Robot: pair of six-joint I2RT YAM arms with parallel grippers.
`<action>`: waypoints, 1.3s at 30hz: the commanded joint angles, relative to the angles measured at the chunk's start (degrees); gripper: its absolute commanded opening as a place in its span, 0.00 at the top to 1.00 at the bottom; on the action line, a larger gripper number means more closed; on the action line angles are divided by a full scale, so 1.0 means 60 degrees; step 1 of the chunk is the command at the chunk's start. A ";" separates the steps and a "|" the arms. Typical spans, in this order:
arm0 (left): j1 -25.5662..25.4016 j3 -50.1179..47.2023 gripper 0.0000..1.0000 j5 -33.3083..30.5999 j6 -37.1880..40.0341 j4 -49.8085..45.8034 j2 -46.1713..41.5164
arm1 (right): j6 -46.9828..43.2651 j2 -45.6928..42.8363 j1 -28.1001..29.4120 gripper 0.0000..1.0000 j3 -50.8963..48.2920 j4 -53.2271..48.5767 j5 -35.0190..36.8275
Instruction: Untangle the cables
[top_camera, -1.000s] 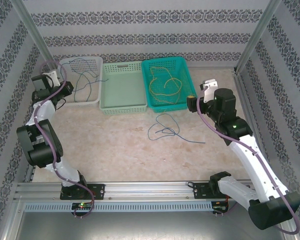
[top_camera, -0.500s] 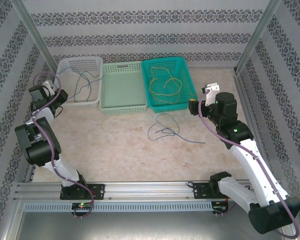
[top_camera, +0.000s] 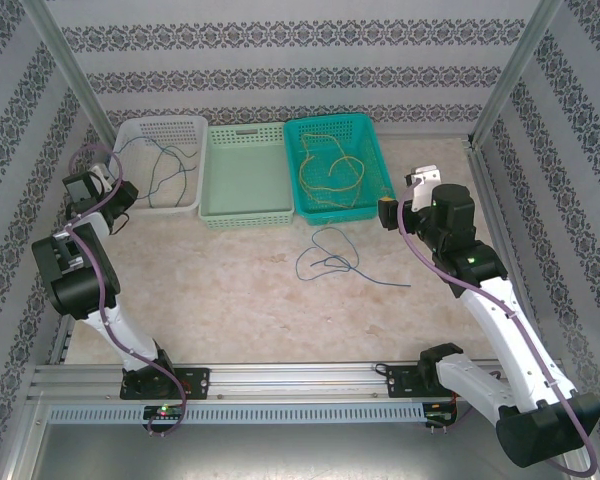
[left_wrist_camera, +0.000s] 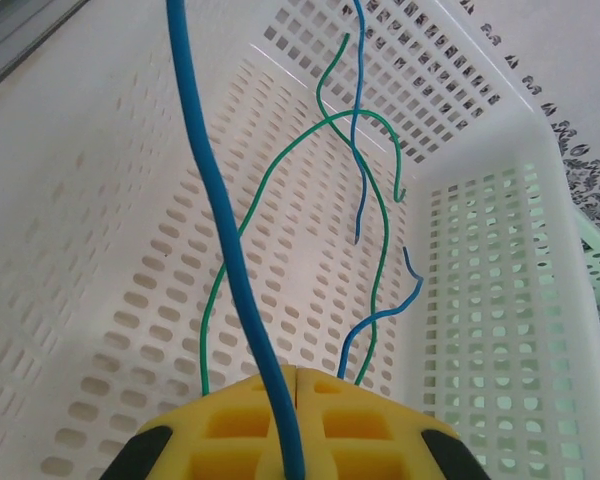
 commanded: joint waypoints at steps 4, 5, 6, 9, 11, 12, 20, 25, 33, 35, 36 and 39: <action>-0.0341 0.0183 0.96 0.0394 -0.0340 0.0390 -0.0962 | 0.0082 0.0103 -0.0106 0.16 0.0032 0.0092 -0.0112; -0.0376 0.0234 0.96 0.0441 -0.0391 0.0443 -0.1154 | 0.0083 0.0103 -0.0108 0.16 0.0029 0.0091 -0.0134; -0.0412 0.0278 0.96 0.0446 -0.0468 0.0494 -0.1367 | 0.0078 0.0079 -0.0114 0.16 0.0025 0.0102 -0.0134; -0.0582 0.0395 0.96 0.0356 -0.0658 0.0685 -0.2007 | 0.0078 0.0089 -0.0121 0.16 0.0027 0.0109 -0.0141; -0.0739 0.0526 0.96 0.0188 -0.0554 0.0578 -0.2530 | 0.0066 0.0075 -0.0122 0.16 0.0027 0.0112 -0.0163; -0.0811 0.0579 0.96 0.0049 -0.0501 0.0489 -0.2798 | 0.0087 0.0067 -0.0122 0.16 0.0033 0.0120 -0.0170; -0.1603 0.0617 0.96 -0.0151 -0.0311 0.0316 -0.4149 | 0.0125 0.0031 -0.0136 0.16 0.0003 0.0199 -0.0187; -0.3114 0.0550 0.96 0.0296 -0.0093 0.0210 -0.3660 | 0.0163 0.0031 -0.0143 0.16 0.0005 0.0212 -0.0253; -0.4698 0.0759 0.97 -0.0934 0.0103 -0.0894 -0.1824 | 0.0243 -0.0214 -0.0142 0.16 -0.0083 0.0103 -0.0027; -0.4872 0.0794 0.98 -0.1323 0.0259 -0.1128 -0.1599 | 0.0282 -0.0220 -0.0159 0.16 -0.0091 0.0062 0.0035; -0.4957 0.0808 0.98 -0.1547 0.0365 -0.1229 -0.1538 | 0.0306 -0.0211 -0.0152 0.16 -0.0069 0.0059 0.0051; -0.5066 0.0767 0.98 -0.2176 0.0518 -0.1394 -0.1517 | 0.0371 -0.0134 -0.0156 0.16 -0.0047 0.0061 0.0018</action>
